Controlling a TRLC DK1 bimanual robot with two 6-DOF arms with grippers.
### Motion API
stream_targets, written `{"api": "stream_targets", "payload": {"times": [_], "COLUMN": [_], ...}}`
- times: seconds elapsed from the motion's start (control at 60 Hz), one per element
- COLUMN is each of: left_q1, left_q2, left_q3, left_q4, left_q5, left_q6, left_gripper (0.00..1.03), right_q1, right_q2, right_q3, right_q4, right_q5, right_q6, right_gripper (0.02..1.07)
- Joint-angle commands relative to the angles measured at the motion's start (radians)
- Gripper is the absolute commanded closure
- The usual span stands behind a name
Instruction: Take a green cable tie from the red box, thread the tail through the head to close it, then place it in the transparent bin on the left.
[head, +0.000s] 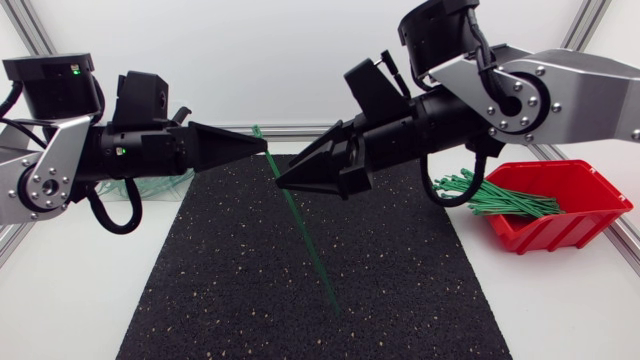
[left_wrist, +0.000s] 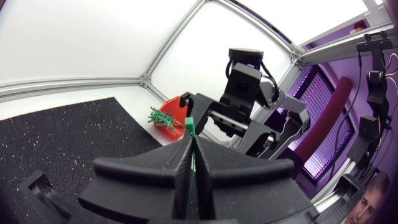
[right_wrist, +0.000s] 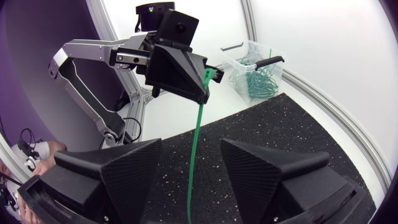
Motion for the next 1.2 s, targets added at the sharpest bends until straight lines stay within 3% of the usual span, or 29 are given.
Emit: {"api": "stream_targets", "payload": {"times": [0.0, 0.05, 0.3, 0.45, 0.567, 0.717, 0.817, 1.017, 1.133, 1.183], "left_q1": [0.001, 0.001, -0.001, -0.025, -0.042, -0.04, -0.04, -0.044, -0.039, -0.037], "left_q2": [-0.005, 0.0, 0.01, 0.04, 0.063, 0.07, 0.07, 0.072, 0.075, 0.078], "left_q3": [0.017, 0.032, 0.069, 0.126, 0.172, 0.199, 0.206, 0.219, 0.221, 0.219], "left_q4": [-0.069, -0.15, -0.314, -0.467, -0.599, -0.679, -0.681, -0.679, -0.679, -0.679], "left_q5": [0.017, 0.017, 0.009, 0.008, 0.003, 0.003, 0.003, 0.008, 0.015, 0.02], "left_q6": [0.119, 0.214, 0.465, 0.627, 0.768, 0.859, 0.868, 0.869, 0.869, 0.869], "left_gripper": [1.0, 1.0, 1.0, 1.0, 1.0, 1.0, 1.0, 1.0, 1.0, 1.0], "right_q1": [0.003, -0.003, 0.006, 0.015, 0.015, 0.012, 0.02, 0.032, 0.035, 0.034], "right_q2": [0.029, 0.042, 0.095, 0.13, 0.151, 0.188, 0.214, 0.236, 0.236, 0.234], "right_q3": [0.038, 0.047, 0.043, 0.058, 0.1, 0.162, 0.184, 0.178, 0.17, 0.167], "right_q4": [-0.045, -0.071, -0.155, -0.199, -0.236, -0.275, -0.282, -0.262, -0.255, -0.255], "right_q5": [0.013, 0.027, 0.11, 0.076, -0.013, -0.081, -0.094, -0.117, -0.13, -0.134], "right_q6": [-0.068, -0.101, -0.311, -0.395, -0.42, -0.417, -0.404, -0.381, -0.375, -0.374], "right_gripper": [0.32, 0.27, 0.27, 0.27, 0.29, 0.47, 0.49, 0.68, 0.82, 0.92]}}
